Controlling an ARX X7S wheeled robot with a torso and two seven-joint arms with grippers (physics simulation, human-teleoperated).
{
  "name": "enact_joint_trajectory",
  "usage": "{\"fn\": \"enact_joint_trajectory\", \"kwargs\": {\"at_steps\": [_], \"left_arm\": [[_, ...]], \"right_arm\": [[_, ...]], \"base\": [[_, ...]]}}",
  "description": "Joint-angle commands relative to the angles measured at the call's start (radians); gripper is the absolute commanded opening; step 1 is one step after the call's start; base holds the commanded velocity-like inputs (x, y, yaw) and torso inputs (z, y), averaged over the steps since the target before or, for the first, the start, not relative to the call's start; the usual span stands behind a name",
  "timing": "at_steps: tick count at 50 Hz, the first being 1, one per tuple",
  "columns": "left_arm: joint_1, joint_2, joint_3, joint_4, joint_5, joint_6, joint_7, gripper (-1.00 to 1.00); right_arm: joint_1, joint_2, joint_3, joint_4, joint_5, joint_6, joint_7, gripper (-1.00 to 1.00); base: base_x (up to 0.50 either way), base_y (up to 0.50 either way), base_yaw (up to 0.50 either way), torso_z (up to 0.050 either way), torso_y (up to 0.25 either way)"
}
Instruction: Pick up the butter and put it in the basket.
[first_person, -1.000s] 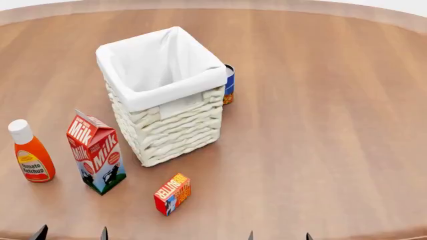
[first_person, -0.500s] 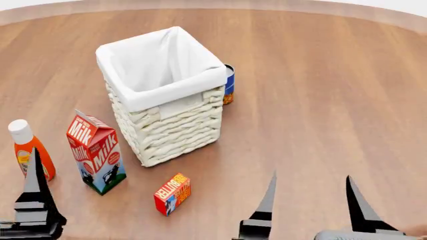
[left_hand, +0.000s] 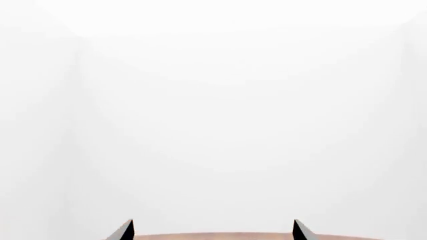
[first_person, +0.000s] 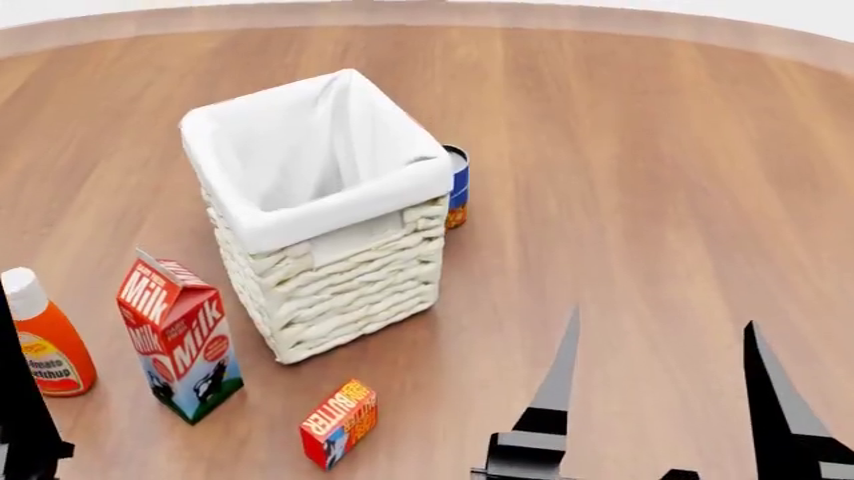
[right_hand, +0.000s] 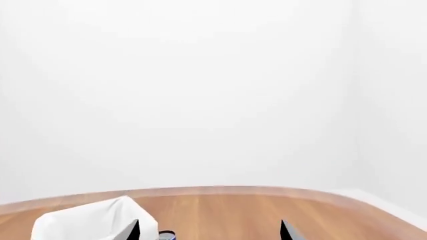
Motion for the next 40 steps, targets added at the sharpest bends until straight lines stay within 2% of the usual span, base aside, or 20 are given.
{"fn": "enact_joint_trajectory", "kwargs": {"at_steps": [1,27,35,40], "left_arm": [[-0.020,-0.059,0.047,0.022,-0.034,0.015,-0.068,1.00],[-0.063,-0.122,0.117,0.022,-0.070,0.059,-0.140,1.00],[-0.063,-0.129,0.128,0.012,-0.068,0.077,-0.141,1.00],[-0.066,-0.131,0.133,0.008,-0.069,0.080,-0.144,1.00]], "right_arm": [[0.005,0.019,-0.005,-0.030,0.023,0.023,0.024,1.00],[-0.005,0.053,-0.016,-0.003,0.059,-0.013,0.067,1.00],[-0.008,0.087,-0.058,0.005,0.011,-0.016,0.092,1.00],[0.004,0.104,-0.093,-0.007,-0.016,0.015,0.108,1.00]], "base": [[0.50,0.00,0.00,0.000,0.000],[0.50,0.00,0.00,0.000,0.000],[0.03,0.00,0.00,0.000,0.002],[0.00,0.50,0.00,0.000,0.000]]}}
